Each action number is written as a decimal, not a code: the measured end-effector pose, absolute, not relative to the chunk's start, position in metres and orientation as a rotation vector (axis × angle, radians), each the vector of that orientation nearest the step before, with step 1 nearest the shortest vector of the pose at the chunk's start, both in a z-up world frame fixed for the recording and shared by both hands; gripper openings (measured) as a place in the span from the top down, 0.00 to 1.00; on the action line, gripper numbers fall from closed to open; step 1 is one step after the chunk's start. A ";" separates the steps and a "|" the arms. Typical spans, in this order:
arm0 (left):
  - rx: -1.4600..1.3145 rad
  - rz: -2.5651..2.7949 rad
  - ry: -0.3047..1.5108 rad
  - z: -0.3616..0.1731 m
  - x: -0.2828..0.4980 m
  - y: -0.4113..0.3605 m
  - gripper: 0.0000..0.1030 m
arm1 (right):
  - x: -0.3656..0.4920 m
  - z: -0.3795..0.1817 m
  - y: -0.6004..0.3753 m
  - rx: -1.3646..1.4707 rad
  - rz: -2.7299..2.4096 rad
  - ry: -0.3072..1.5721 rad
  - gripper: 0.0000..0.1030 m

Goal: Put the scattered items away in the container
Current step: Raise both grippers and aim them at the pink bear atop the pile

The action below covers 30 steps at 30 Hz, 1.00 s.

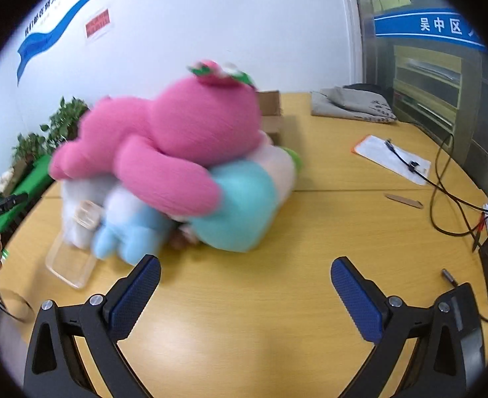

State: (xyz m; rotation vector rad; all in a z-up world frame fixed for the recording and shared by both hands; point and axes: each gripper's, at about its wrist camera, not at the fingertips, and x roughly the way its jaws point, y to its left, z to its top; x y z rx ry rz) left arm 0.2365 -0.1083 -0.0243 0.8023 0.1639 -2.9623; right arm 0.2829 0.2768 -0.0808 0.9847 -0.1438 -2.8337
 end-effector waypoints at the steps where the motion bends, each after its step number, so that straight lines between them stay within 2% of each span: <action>1: 0.767 -2.993 0.185 -0.017 0.246 -0.099 0.00 | 0.286 -0.076 0.268 0.962 -2.855 -0.143 0.00; 7: 0.747 -3.031 0.138 -0.012 0.279 -0.040 0.00 | 0.297 -0.062 0.230 0.975 -2.840 -0.322 0.00; 14: 0.830 -3.079 0.079 -0.016 0.291 -0.002 0.00 | 0.321 -0.051 0.193 0.961 -2.925 -0.044 0.00; 24: 0.827 -3.114 0.151 -0.013 0.286 0.001 0.00 | 0.329 -0.039 0.183 0.934 -2.965 0.067 0.00; 30: 0.885 -3.123 0.160 -0.027 0.281 0.002 0.00 | 0.329 -0.047 0.178 0.921 -2.964 0.042 0.00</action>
